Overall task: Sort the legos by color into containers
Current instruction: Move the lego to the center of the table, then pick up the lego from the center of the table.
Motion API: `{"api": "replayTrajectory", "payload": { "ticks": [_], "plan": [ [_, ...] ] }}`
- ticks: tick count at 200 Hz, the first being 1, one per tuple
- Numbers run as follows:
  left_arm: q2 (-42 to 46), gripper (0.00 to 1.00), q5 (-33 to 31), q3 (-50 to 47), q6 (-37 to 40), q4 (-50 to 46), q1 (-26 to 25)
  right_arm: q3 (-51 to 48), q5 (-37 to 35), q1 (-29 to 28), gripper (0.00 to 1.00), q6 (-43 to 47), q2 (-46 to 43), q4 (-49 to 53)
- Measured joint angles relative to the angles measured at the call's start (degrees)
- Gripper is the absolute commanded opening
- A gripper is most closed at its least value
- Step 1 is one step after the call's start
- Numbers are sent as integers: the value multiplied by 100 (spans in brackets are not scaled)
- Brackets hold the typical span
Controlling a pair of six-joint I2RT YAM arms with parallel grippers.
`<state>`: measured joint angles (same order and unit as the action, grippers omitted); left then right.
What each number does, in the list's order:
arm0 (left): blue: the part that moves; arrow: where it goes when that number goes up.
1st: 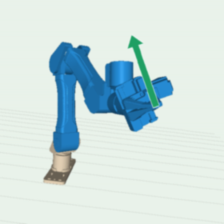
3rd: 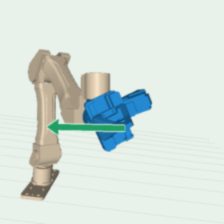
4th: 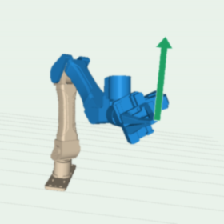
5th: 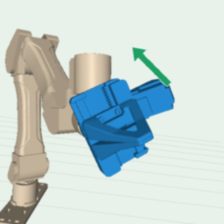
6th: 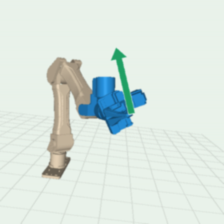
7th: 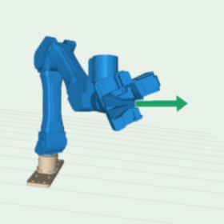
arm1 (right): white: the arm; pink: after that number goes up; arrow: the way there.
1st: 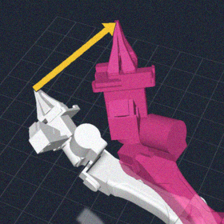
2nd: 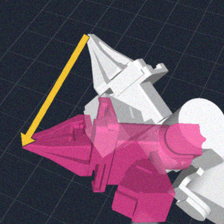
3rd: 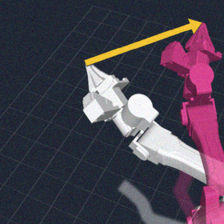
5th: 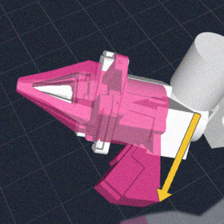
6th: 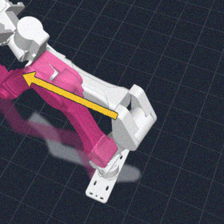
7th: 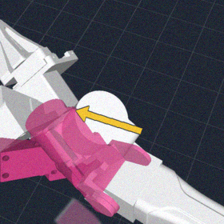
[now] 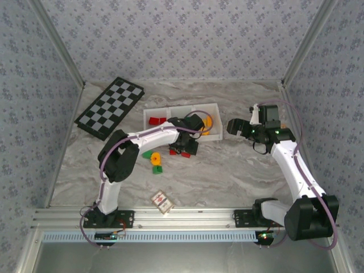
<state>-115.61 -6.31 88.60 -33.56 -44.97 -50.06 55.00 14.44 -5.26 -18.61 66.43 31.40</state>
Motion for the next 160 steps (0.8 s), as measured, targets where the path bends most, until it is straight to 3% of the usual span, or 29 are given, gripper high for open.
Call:
{"api": "replayTrajectory", "payload": {
  "ticks": [160],
  "plan": [
    [-326, 62, 201, 94, -13, 15, -37, 0, 0, 0, 100, 0, -2, 0]
  ]
}}
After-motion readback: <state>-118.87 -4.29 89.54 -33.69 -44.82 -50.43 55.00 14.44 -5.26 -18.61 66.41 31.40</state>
